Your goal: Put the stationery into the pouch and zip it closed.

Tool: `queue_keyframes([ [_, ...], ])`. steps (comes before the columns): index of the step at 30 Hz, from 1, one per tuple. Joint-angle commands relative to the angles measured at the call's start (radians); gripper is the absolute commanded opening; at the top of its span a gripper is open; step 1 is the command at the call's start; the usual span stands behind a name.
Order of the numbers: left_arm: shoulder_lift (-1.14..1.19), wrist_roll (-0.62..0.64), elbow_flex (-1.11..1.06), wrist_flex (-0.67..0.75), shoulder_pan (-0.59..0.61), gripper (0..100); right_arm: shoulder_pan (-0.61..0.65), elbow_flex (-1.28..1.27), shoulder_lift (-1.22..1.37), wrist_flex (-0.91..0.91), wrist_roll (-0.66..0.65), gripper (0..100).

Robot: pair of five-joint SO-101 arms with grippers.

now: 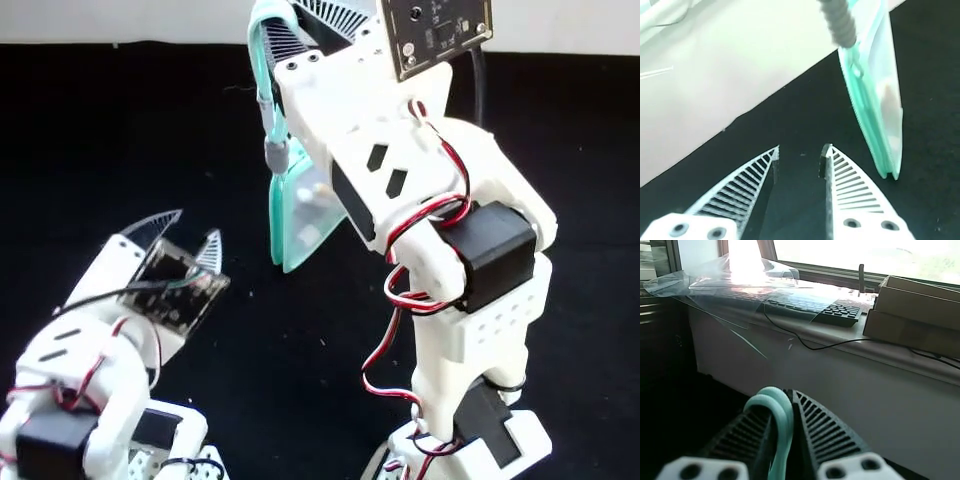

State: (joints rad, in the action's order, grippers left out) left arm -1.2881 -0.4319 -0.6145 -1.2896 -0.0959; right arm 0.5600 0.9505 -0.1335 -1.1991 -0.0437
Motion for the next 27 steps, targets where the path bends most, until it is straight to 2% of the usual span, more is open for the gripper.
queue_keyframes([
  [1,0.090,0.008,0.077,0.031,-0.070,17,0.002,0.004,-0.015,-0.002,0.011,0.6],
  [7,0.170,0.008,0.113,0.155,-0.093,17,0.001,0.007,-0.015,-0.001,0.009,0.6],
  [14,0.180,0.008,0.111,0.161,-0.096,17,-0.039,0.016,-0.021,0.027,0.008,0.6],
  [19,0.179,0.008,0.122,0.161,-0.102,17,-0.065,0.156,-0.018,0.028,0.008,0.6],
  [23,0.182,0.008,0.143,0.160,-0.189,17,-0.077,0.180,-0.016,0.027,0.008,0.6],
  [27,0.189,0.008,0.168,0.161,-0.223,17,-0.105,0.180,-0.016,0.027,0.008,0.6],
])
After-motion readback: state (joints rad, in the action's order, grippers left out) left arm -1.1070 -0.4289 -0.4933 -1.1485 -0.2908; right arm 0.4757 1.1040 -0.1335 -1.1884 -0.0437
